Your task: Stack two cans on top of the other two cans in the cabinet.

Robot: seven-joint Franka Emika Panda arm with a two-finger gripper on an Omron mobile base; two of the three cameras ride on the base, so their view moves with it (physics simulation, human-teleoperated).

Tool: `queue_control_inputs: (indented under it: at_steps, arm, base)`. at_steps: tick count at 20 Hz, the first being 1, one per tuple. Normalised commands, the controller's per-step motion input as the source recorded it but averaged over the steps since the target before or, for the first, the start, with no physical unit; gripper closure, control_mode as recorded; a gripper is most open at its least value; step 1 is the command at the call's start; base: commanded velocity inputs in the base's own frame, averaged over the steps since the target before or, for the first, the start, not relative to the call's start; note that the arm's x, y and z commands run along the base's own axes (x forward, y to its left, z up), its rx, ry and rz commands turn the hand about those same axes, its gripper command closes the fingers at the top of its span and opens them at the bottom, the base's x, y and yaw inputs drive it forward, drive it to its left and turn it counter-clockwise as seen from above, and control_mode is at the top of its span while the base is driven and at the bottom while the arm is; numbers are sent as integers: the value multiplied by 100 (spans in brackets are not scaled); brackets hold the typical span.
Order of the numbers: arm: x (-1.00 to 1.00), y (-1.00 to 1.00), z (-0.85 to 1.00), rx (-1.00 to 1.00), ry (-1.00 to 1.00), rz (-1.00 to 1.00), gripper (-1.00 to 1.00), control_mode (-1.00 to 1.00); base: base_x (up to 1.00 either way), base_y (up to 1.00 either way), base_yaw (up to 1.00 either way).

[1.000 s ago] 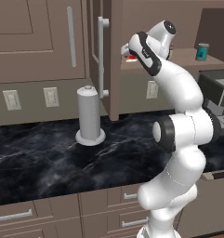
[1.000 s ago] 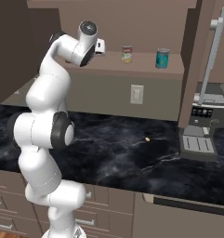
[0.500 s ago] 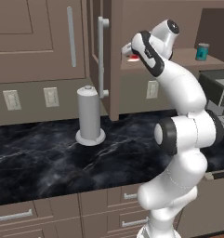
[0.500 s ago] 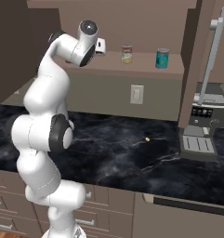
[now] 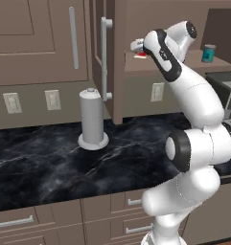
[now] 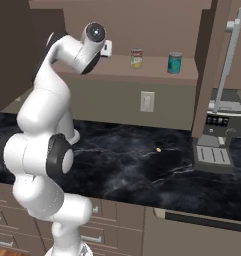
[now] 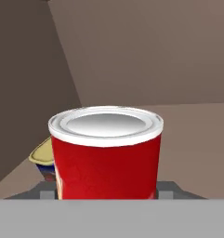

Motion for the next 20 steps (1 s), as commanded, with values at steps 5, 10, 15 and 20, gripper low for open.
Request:
queue_control_inputs:
  at_steps: [5,10,15,20]
  arm:
    - [-21,4,25,13,-16,0,100,-100]
    - [-2,13,30,6,-2,1,100,-100]
    - [0,29,11,0,0,0,100,-100]
    - [11,27,2,-1,0,0,100,-100]
  base:
    - [0,0,0]
    - [0,0,0]
    - [0,0,0]
    - [0,0,0]
